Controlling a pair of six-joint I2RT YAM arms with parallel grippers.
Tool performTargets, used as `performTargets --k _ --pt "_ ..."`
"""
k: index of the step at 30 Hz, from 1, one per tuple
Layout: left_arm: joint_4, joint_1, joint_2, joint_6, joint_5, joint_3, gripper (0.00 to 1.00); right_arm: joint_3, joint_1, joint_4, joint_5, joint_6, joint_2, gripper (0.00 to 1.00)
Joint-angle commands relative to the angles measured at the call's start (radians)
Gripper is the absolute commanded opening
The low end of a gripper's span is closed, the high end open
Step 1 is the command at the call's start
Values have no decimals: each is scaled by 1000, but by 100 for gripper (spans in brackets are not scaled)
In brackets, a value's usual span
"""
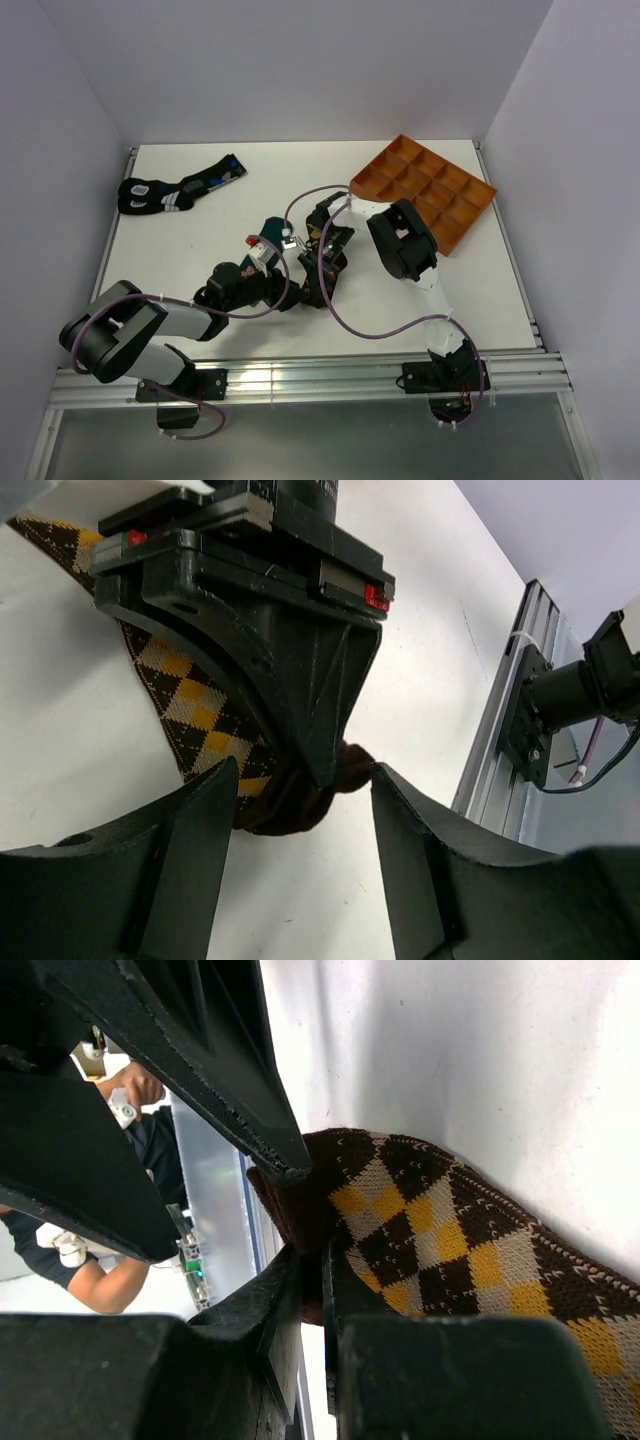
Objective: Roll the socks
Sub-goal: Roll the sock at the center of the board.
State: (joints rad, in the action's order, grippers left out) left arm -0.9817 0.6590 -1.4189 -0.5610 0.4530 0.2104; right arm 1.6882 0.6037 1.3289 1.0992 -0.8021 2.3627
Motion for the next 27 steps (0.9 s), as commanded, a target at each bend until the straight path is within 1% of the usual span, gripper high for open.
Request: performTargets --k 1,13,17,23,27 --pt "-29 4 -11 46 36 32 61 22 -13 110 30 -35 10 13" --pt "-95 5 -84 32 44 21 60 11 -18 110 21 -37 3 13" --pt "-83 4 -81 36 42 23 60 11 -18 110 21 -36 6 13" --pt "-74 4 -86 39 49 29 56 24 -19 108 21 -31 12 13" --pt "-80 5 -98 38 56 30 56 30 -21 108 21 -28 10 13"
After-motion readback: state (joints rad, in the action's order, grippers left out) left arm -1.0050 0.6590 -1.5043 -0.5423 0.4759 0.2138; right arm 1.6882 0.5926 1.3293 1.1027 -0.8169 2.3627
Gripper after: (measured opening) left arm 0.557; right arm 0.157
